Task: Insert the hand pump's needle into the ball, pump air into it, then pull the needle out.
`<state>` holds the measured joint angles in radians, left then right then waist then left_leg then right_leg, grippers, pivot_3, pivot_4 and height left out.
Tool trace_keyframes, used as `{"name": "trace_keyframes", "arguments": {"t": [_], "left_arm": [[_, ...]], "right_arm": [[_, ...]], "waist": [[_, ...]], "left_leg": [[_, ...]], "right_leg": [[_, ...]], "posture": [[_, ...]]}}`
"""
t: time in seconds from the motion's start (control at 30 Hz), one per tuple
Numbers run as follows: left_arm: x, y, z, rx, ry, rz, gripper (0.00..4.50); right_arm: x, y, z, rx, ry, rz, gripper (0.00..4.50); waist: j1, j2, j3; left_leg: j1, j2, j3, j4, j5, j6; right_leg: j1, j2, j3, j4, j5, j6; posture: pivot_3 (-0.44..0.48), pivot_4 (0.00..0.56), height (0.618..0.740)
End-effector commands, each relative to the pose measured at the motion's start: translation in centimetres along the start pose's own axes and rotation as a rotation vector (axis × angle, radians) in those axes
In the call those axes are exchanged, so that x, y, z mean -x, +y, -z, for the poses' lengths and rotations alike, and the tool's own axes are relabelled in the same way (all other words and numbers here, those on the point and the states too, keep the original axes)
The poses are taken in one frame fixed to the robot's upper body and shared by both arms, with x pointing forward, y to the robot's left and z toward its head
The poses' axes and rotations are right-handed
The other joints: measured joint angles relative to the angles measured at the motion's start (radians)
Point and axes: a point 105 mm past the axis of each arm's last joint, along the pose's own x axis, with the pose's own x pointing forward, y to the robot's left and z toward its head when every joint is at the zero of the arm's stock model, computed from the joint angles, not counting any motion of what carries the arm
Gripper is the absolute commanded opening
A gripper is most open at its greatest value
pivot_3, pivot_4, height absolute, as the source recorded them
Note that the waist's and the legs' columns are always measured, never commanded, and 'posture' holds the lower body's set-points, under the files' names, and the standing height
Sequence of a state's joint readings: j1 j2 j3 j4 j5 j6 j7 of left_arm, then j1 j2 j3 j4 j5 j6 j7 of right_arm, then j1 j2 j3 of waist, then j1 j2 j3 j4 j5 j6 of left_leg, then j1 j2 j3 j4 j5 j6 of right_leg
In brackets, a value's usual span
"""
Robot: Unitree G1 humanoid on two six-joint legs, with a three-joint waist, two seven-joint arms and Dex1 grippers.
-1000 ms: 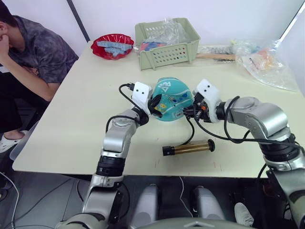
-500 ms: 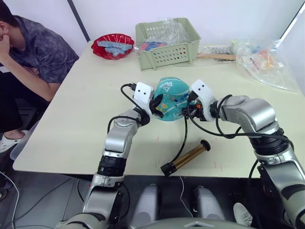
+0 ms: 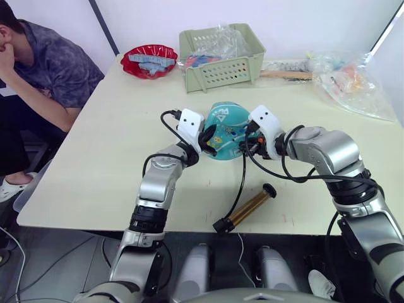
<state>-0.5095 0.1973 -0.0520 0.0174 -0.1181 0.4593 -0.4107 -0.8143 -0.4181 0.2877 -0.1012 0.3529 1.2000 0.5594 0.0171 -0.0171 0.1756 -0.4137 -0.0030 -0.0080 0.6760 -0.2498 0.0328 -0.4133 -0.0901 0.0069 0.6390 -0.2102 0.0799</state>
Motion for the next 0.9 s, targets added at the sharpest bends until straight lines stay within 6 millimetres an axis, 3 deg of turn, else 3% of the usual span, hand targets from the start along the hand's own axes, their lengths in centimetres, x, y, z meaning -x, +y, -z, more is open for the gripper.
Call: {"name": "trace_keyframes", "arguments": {"t": [0.03, 0.63, 0.9], "left_arm": [[-0.5, -1.9, 0.2, -0.002, 0.006, 0.068, 0.01], [-0.4, -1.7, 0.5, -0.002, 0.020, 0.066, 0.01], [-0.3, -1.7, 0.6, -0.002, 0.023, 0.067, 0.01]], "right_arm": [[0.7, -0.6, -1.3, 0.024, -0.047, 0.033, 0.37], [0.5, -1.1, 1.1, 0.028, 0.029, 0.052, 0.37], [0.3, -0.5, 0.7, 0.057, 0.002, 0.030, 0.37]], "waist": [[0.000, 0.000, 0.000], [0.000, 0.000, 0.000], [-0.001, 0.000, 0.000]], "left_leg": [[0.000, 0.000, 0.000, 0.000, 0.000, 0.000], [0.000, 0.000, 0.000, 0.000, 0.000, 0.000], [0.000, 0.000, 0.000, 0.000, 0.000, 0.000]], "right_leg": [[0.000, 0.000, 0.000, 0.000, 0.000, 0.000], [0.000, 0.000, 0.000, 0.000, 0.000, 0.000], [0.000, 0.000, 0.000, 0.000, 0.000, 0.000]], "posture": [[0.000, 0.150, 0.740], [0.000, 0.150, 0.740], [0.000, 0.150, 0.740]]}}
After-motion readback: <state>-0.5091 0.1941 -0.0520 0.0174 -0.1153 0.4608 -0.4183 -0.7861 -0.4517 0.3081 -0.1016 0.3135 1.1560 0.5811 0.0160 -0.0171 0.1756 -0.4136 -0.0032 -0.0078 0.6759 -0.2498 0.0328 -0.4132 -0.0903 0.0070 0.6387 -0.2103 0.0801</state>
